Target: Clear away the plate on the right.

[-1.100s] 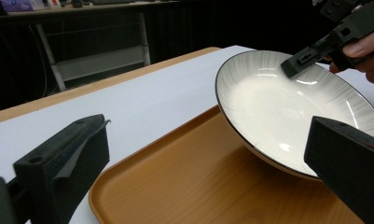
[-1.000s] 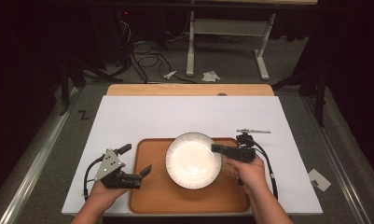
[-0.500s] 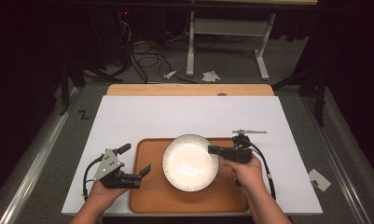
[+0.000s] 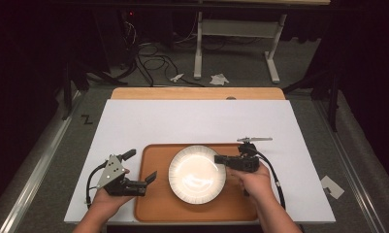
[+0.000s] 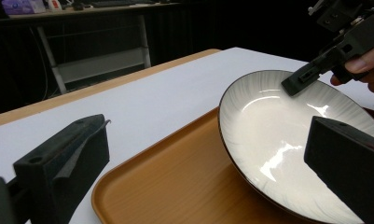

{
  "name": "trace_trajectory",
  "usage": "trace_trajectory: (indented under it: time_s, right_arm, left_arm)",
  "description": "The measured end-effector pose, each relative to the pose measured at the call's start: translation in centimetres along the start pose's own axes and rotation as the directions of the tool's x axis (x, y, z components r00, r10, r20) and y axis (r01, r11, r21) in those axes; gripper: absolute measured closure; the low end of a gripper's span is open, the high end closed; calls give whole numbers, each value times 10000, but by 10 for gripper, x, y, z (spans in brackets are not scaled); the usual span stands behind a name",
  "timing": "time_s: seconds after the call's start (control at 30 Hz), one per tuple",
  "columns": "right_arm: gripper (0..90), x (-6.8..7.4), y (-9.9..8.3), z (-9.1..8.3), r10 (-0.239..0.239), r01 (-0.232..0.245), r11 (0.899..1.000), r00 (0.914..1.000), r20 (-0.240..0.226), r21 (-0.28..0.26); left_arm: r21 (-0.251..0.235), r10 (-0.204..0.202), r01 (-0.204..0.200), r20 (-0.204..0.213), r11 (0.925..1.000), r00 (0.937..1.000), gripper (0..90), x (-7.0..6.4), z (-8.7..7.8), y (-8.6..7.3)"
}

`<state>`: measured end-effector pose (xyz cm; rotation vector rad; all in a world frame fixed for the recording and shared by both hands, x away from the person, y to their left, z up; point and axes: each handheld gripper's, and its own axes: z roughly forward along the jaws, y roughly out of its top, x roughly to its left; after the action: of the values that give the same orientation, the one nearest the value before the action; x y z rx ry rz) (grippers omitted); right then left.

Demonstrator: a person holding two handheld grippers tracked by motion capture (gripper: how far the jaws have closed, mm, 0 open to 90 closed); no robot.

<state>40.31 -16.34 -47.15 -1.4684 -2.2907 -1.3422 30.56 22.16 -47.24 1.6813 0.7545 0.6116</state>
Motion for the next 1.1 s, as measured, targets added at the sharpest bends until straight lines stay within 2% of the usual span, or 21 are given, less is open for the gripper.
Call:
trace_trajectory:
  time_s: [0.6, 1.1]
  right_arm:
    - [842, -4, -3, 6, 27, -45, 9989, 9992, 402, 470]
    - [837, -14, -8, 8, -4, -69, 9948, 9974, 714, 1013]
  left_arm:
    - [42, 5, -5, 16, 10000, 10000, 8, -1, 0, 0]
    - [164, 72, -74, 111, 9998, 9999, 8, -2, 2, -1]
